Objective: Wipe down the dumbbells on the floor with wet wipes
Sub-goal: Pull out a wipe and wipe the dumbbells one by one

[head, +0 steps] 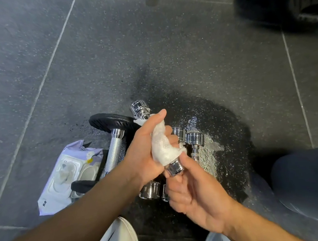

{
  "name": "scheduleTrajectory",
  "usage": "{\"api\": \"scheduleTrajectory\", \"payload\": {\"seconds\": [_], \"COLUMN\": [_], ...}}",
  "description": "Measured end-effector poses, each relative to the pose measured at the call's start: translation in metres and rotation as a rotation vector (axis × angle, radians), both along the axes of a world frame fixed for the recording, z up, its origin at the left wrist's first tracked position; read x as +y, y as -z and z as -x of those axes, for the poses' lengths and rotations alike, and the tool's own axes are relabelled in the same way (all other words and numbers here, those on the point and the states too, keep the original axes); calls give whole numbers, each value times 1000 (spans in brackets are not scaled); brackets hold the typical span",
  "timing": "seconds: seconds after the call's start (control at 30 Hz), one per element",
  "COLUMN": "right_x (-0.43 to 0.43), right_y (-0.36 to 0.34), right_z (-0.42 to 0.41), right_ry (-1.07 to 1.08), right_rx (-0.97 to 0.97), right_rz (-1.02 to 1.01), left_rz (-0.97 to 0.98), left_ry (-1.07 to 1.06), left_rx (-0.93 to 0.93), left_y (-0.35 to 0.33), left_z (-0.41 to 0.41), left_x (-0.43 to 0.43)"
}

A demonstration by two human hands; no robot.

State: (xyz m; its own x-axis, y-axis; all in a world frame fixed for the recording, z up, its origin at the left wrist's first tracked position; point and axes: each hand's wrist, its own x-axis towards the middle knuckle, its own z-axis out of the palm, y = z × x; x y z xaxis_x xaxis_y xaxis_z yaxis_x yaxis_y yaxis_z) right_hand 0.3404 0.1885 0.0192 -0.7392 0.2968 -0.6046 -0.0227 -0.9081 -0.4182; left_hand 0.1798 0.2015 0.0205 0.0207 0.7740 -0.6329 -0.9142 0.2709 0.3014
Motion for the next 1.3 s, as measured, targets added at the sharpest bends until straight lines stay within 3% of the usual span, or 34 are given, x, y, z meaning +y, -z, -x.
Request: {"api": "scheduleTrajectory", "payload": {"seconds": [0.07, 0.17, 0.23, 0.27, 0.3, 0.43, 0.5, 0.53, 0.6, 0.77, 0.83, 0.87, 1.0, 1.07, 1.1, 1.13, 1.23, 1.3], "right_x": [-2, -3, -4, -5, -6, -10, -12, -12, -12, -3, -1, -2, -1, -1, 1, 2, -1, -3], "right_y": [-2, -1, -1, -3, -4, -8, -9, -9, -9, -12, -10, -8, -7, -8, -6, -6, -4, -2], "right_z": [2, -2, -4, -4, -3, 3, 4, 5, 6, 4, 4, 4, 9, 10, 9, 9, 5, 4], "right_ry": [-26, -109, -132, -123, -93, 3, 65, 71, 31, -112, -158, -141, 18, 41, 15, -30, -169, -133], "right_rx": [-123, -483, -606, -597, -528, -27, 135, 145, 2, -560, -637, -577, 22, 130, 94, -6, -432, -611], "right_rz": [-314, -1018, -1258, -1231, -1078, -15, 228, 235, 1, -1106, -1226, -1091, 80, 278, 219, 34, -887, -1249], "left_rz": [-2, 81, 125, 135, 128, -9, -87, -114, -108, 170, 232, 224, -16, -64, -61, -43, 84, 158], "left_ry": [28, 0, -52, -75, -92, -102, -80, -61, -36, -137, -167, -167, -104, -88, -84, -80, -105, -129], "left_rx": [50, 178, 225, 231, 225, 106, 62, 62, 79, 146, 197, 202, 44, 27, 37, 52, 114, 169], "left_y": [2, 10, 11, 11, 10, -3, -9, -12, -13, -3, 0, 0, -7, -9, -9, -9, -4, -1], "left_z": [3, 2, 3, 5, 8, 16, 16, 16, 17, 14, 13, 13, 17, 18, 18, 18, 18, 17], "left_x": [1, 4, 7, 8, 10, 11, 9, 8, 9, 11, 10, 10, 8, 9, 10, 11, 12, 12]}}
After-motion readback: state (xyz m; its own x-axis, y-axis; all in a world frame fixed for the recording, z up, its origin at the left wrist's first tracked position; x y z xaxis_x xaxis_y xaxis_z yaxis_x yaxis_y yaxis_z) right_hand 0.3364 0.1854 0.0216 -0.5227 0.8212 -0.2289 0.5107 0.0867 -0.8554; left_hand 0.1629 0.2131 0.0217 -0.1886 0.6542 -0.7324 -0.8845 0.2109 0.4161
